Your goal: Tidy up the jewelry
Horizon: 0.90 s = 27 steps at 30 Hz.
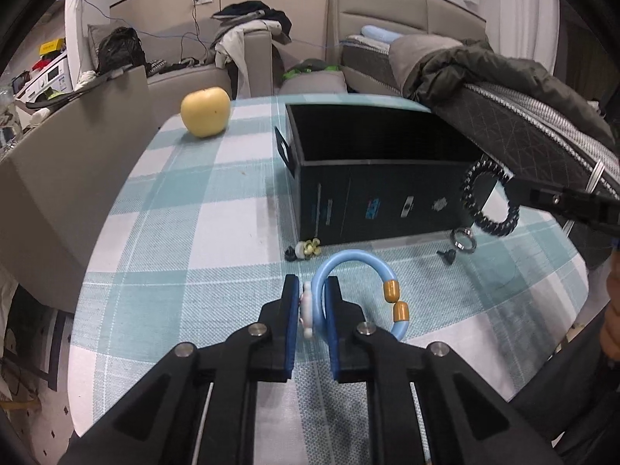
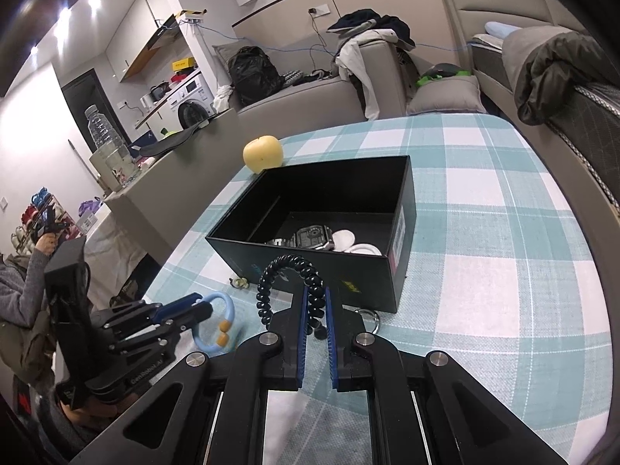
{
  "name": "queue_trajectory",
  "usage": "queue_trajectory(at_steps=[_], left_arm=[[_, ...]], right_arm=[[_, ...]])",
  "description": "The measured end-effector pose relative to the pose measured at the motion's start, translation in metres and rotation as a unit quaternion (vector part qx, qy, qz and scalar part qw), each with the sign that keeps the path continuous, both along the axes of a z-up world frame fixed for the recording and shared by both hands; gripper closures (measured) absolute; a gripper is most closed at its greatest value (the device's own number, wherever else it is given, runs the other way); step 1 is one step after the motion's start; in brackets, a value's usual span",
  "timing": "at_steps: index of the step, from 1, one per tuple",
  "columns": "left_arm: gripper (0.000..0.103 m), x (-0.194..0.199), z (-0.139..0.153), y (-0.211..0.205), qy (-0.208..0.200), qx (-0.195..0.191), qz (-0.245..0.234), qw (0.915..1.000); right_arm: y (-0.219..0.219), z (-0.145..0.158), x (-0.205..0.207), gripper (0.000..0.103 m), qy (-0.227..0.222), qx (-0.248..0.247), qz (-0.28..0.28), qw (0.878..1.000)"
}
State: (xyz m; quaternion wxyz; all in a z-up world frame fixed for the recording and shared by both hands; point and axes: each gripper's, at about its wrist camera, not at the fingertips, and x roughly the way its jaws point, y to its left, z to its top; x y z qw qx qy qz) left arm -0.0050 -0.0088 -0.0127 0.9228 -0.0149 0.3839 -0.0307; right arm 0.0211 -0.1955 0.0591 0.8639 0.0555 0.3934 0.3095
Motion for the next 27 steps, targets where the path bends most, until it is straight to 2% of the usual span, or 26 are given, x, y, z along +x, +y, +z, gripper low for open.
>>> queue_trajectory(at_steps=[12,27], left_arm=[[0.095,-0.001,0.027,0.022,-0.055,-0.050,0.024,0.9969],[0.095,0.018,0.065,0.018,-0.096,-0.040,0.022,0.9943]], right_arm=[[0.010,0.020,0.000,0.095,-0.038,0.006,0.006,0.999],[0.007,0.058,0.014,0.095,-0.079,0.007,0.007,0.997]])
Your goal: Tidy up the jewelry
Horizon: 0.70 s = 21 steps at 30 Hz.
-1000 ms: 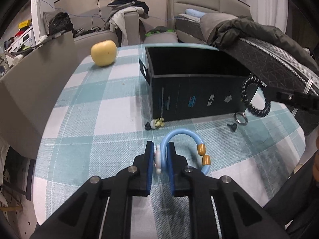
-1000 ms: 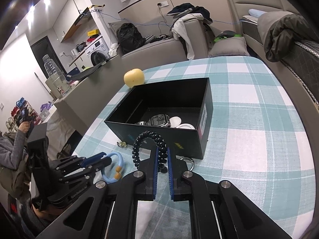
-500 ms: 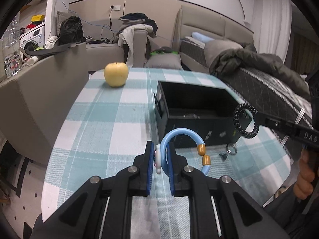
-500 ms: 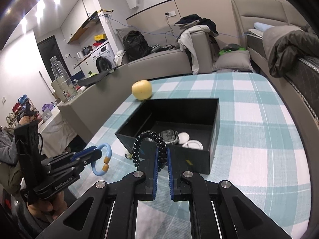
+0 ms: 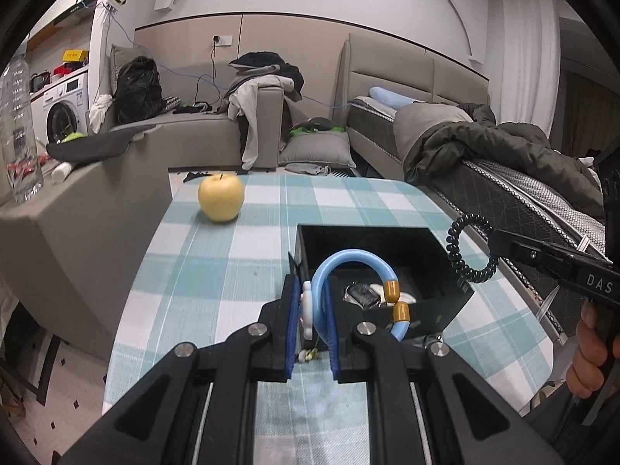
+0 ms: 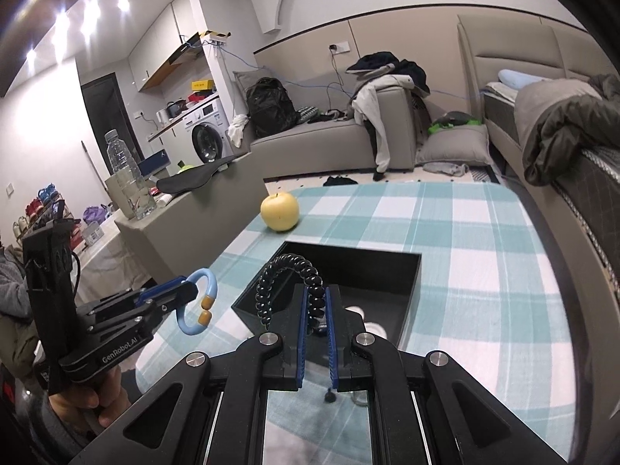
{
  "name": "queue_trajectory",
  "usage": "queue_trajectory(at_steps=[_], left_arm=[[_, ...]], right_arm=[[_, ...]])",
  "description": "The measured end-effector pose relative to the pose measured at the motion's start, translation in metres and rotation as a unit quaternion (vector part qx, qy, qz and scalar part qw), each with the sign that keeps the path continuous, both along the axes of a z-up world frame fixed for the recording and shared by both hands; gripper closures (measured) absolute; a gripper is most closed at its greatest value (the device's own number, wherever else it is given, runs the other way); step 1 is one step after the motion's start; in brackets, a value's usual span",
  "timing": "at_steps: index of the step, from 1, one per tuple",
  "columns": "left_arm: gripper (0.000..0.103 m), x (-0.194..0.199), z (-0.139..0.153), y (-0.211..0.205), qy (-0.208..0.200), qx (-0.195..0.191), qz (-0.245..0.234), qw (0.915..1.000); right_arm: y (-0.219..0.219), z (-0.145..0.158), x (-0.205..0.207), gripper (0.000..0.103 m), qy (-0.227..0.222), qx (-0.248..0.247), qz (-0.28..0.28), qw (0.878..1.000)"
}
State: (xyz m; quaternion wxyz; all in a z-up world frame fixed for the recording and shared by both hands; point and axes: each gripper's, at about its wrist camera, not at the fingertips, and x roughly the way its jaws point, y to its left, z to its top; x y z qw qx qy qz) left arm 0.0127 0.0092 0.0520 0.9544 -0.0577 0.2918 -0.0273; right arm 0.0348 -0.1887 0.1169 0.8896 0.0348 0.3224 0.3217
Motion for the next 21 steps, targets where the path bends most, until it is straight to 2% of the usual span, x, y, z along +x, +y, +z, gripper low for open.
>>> queue_trajectory(at_steps=[6,11,15,18,21], left_arm=[[0.095,0.015,0.006,-0.005,-0.005,-0.002,-0.007,1.0000],[0.095,0.032,0.005,-0.009,-0.004,0.000,-0.016,0.9999],[0.095,0.038,-0.007,-0.006,-0.004,-0.008,-0.007,0.9999],[0.095,0.042,-0.019,0.002,0.020,-0.030,0.001,0.9993],[0.095,0.039,-0.018,0.008,0.017,-0.024,0.010,0.9995]], right_arm=[[-0.004,0.008,0.013,0.095,-0.004,-0.003,-0.005,1.000],[-0.006,0.002,0.028,0.095,-0.003,0.002,-0.019,1.000],[-0.009,-0.009,0.038,0.095,0.017,0.009,-0.032,0.999],[-0.009,-0.010,0.043,0.095,0.015,-0.001,-0.035,0.999],[-0.014,-0.013,0.051,0.095,0.026,0.009,-0.046,0.999]])
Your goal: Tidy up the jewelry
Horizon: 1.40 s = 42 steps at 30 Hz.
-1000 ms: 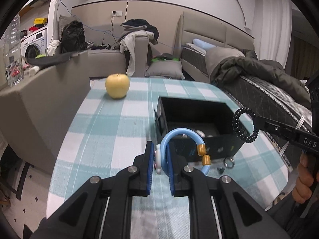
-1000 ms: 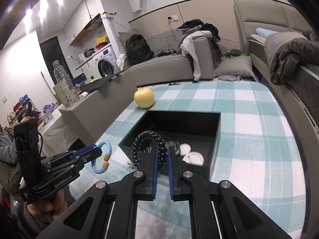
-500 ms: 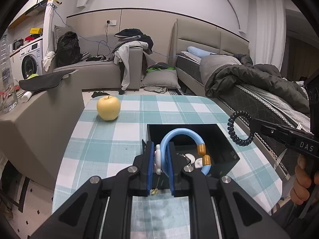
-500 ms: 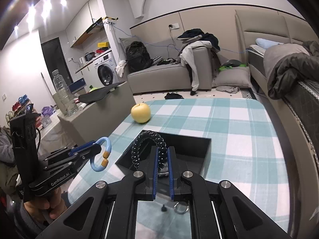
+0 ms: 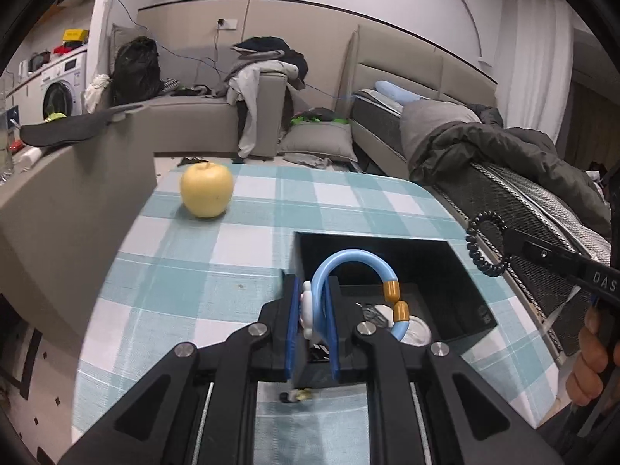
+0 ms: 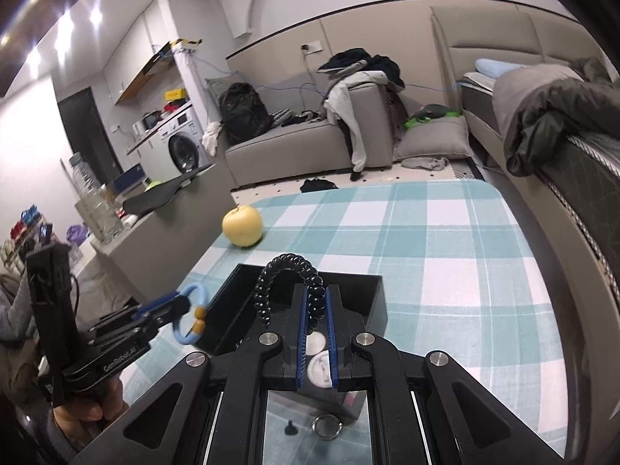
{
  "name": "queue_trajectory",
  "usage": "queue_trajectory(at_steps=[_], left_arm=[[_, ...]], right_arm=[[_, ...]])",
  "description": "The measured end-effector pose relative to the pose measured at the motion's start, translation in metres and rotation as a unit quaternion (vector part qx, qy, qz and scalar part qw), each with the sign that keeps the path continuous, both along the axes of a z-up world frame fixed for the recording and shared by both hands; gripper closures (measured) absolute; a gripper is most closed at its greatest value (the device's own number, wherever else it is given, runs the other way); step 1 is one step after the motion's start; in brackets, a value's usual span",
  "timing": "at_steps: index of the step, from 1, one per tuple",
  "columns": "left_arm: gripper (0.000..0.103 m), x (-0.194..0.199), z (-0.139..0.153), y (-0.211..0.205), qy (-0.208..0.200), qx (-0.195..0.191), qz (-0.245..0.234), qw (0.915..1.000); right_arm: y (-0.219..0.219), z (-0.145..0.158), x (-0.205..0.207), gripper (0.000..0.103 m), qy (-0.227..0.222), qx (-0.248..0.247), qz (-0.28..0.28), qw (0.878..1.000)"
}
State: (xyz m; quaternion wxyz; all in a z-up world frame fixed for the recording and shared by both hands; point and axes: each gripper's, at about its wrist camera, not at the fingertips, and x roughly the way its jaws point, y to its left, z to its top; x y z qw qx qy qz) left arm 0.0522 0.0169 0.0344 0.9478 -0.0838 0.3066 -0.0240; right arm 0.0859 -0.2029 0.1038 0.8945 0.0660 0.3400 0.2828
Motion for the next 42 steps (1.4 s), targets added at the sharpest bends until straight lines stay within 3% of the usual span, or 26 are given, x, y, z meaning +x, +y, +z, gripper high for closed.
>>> queue_trajectory(at_steps=[12,19,28,42], left_arm=[[0.095,0.010,-0.004,-0.009,0.011,-0.003,-0.010,0.9999],[0.095,0.017,-0.009,-0.022,0.012,0.006,-0.027,0.9996],[0.095,0.019,-0.016,-0.036,0.016,0.048,-0.028,0.9983],[0.095,0.020,-0.025,-0.044,0.030,0.073,-0.026,0.9965]], right_arm=[[0.011,-0.024,0.000,0.095,0.026,-0.036,0.010,0.999],[0.023,-0.025,-0.014,0.095,0.011,-0.072,0.035,0.997],[0.026,-0.027,-0.017,0.095,0.015,-0.082,0.036,0.996],[0.026,-0.031,-0.009,0.095,0.020,-0.095,0.016,0.995]])
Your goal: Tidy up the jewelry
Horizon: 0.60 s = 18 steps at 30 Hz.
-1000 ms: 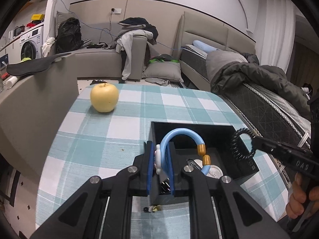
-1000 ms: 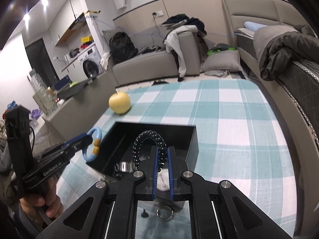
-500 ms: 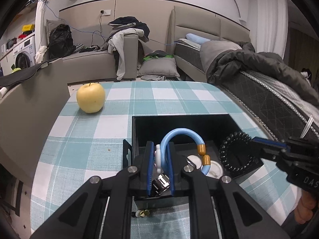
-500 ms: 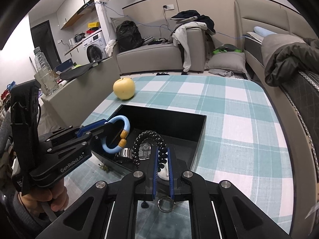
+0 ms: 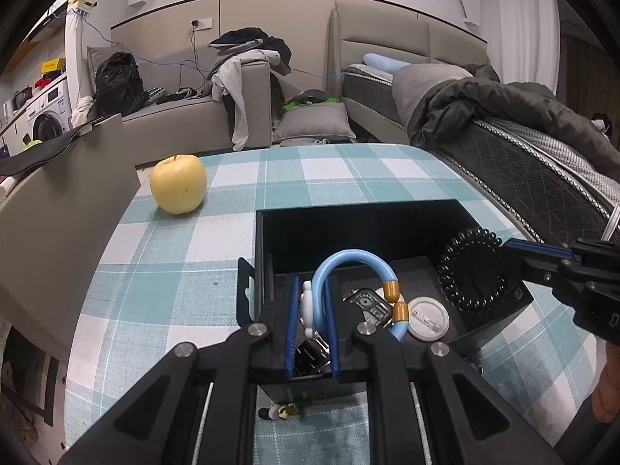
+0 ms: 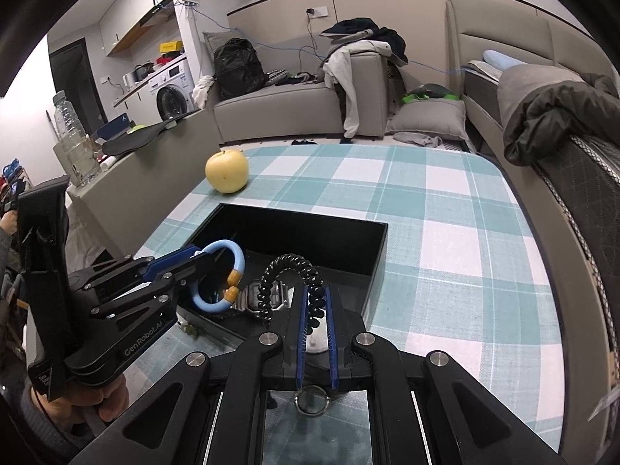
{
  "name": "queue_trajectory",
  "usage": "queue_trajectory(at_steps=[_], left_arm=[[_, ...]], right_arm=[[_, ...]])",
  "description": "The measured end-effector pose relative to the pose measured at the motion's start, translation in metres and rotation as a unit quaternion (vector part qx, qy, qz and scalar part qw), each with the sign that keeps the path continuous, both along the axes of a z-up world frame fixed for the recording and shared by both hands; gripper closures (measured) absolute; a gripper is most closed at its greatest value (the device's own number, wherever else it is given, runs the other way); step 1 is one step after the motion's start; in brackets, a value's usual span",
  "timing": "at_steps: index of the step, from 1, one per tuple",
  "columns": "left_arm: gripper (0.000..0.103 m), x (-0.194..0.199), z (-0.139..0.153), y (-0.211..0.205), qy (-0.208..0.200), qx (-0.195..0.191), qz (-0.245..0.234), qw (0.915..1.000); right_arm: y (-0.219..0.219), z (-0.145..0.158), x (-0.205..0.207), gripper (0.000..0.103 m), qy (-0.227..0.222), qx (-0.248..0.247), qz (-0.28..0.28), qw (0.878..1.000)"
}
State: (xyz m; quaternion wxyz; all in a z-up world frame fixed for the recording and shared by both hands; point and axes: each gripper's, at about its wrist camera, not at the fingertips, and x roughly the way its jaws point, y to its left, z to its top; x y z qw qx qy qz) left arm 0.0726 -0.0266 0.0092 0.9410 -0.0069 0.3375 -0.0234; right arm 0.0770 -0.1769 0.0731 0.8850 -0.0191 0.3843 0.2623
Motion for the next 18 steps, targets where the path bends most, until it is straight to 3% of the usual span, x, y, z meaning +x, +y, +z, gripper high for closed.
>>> queue_trajectory(at_steps=[18], left_arm=[[0.095,-0.0016,-0.0001,0.0031,-0.001,-0.018,-0.002,0.9998]], right_arm=[[0.0026,-0.0013,-0.0009,0.095,-0.006,-0.005,-0.010,1.000]])
